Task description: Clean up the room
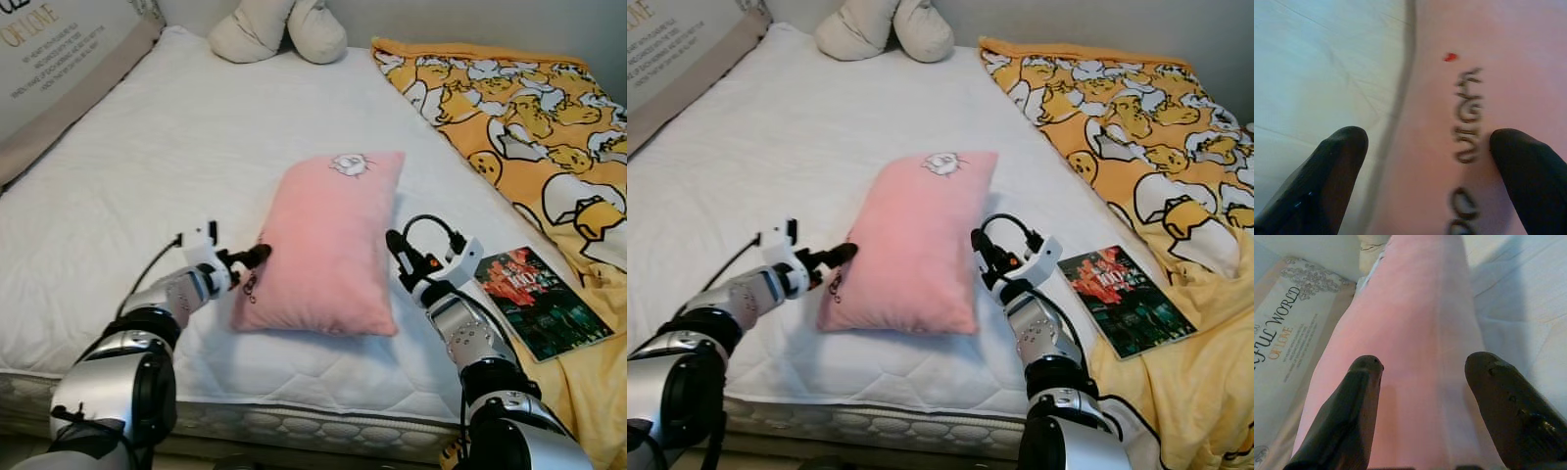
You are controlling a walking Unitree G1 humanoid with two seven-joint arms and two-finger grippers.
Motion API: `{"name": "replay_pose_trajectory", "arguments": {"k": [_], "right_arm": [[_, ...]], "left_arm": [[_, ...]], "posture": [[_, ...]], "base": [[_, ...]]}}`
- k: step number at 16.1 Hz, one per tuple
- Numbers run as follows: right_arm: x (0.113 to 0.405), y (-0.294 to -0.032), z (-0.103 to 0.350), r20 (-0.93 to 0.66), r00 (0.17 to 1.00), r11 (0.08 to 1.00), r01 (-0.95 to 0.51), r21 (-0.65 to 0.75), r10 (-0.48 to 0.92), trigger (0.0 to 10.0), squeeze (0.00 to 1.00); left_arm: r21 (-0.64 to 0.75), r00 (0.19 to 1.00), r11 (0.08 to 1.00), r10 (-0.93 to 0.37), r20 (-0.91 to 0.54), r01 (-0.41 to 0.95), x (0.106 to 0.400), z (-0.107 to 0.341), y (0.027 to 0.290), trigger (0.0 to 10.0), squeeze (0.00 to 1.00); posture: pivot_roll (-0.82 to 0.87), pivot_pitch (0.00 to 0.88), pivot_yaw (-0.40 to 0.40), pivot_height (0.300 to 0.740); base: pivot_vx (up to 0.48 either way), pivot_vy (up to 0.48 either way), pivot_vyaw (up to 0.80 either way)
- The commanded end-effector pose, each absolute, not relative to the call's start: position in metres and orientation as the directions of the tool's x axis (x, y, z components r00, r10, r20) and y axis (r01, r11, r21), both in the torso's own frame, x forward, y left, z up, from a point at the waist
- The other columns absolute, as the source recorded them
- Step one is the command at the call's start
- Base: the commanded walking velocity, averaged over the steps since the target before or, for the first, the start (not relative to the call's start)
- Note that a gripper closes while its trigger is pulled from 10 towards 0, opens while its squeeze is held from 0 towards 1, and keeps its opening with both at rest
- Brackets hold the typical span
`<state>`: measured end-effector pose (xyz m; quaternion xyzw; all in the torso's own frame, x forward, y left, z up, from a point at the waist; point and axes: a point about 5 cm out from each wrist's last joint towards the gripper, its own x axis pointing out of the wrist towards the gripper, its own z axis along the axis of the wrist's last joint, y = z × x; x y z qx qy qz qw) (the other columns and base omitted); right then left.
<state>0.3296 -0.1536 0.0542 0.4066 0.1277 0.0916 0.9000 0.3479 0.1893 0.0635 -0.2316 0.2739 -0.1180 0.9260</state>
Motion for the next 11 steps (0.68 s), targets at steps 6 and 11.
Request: {"name": "replay_pose_trajectory", "arguments": {"k": [6,11], "right_arm": [[0.327,-0.159,0.052,-0.17,0.948,0.672,-0.059,0.738,0.269,10.0,0.0],[0.325,-0.161,0.049,-0.203,0.942,0.699,-0.044,0.714,0.266,10.0,0.0]], "left_arm": [[-0.558,0.798,0.827,-0.384,-0.465,0.072,0.342,0.052,0.174,10.0,0.0],[-0.647,0.752,0.741,-0.529,-0.393,0.183,0.336,0.045,0.122,10.0,0.0]], "posture": [[-0.01,0.0,-0.005,0.728],[-0.01,0.0,-0.005,0.728]], "base": [[0.0,0.0,0.0],[0.0,0.0,0.0]]}}
